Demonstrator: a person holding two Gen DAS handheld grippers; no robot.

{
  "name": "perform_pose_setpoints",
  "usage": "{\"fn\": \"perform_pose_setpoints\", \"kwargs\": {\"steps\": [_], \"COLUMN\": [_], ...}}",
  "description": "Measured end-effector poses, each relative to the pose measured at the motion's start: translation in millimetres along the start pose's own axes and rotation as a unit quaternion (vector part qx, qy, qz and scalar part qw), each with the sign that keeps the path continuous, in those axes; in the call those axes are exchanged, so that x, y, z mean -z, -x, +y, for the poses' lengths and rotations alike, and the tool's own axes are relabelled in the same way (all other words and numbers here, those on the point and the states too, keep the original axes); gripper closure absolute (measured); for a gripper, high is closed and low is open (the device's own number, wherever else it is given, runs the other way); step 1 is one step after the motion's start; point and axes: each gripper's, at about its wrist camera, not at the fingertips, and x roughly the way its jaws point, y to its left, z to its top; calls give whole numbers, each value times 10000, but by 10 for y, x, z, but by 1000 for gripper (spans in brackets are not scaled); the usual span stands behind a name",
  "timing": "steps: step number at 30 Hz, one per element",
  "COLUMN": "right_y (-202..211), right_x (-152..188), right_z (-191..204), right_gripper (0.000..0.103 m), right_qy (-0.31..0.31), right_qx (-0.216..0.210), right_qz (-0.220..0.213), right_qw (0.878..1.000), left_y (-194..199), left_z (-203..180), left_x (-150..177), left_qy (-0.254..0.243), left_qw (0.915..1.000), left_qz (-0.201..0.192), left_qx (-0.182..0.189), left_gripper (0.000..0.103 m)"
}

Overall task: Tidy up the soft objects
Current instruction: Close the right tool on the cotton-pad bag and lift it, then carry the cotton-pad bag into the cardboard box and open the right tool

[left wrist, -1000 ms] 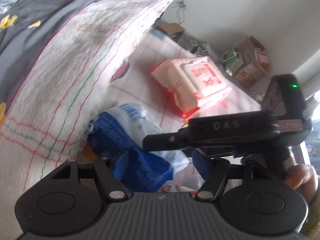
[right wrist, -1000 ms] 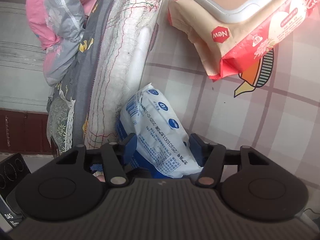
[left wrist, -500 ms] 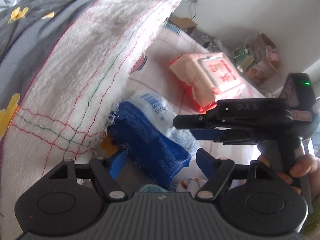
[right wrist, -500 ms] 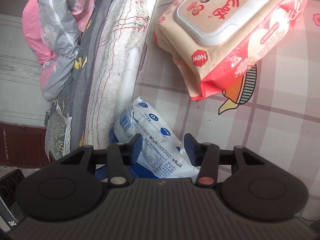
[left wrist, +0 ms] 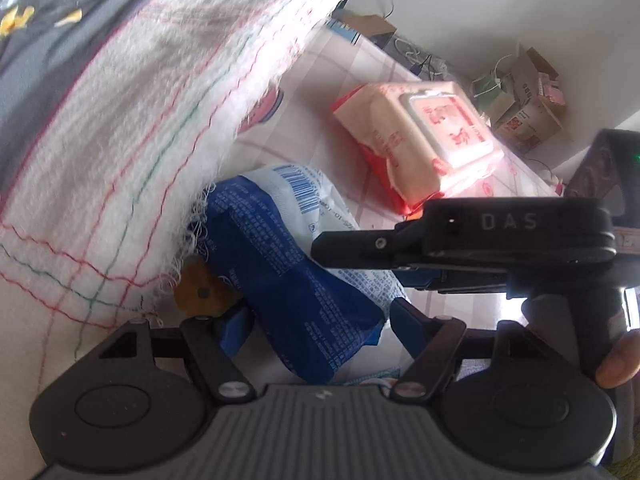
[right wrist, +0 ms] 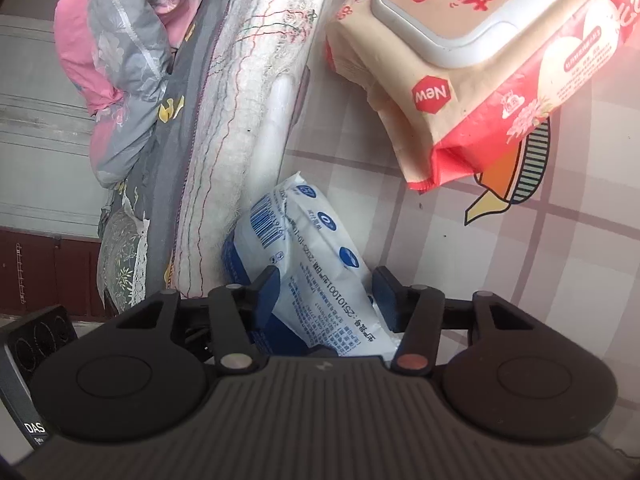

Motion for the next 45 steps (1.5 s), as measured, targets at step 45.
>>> {"fn": "perform_pose_setpoints", "kwargs": {"steps": [45], "right_y": [3396], "right_x": [3504], "right_z": [-2027], "right_gripper": [58], "right_qy": [-1837], "right_qx": [-111], "right_qz": [-2356], "right_qw": [9543], "left_y": [424], "left_z": [-3067], "left_x": [2252], "left_qy": [-3260], "left_qw": [9375], "left_qz": [447], "left_qx": [1134], "left_gripper": [32]}}
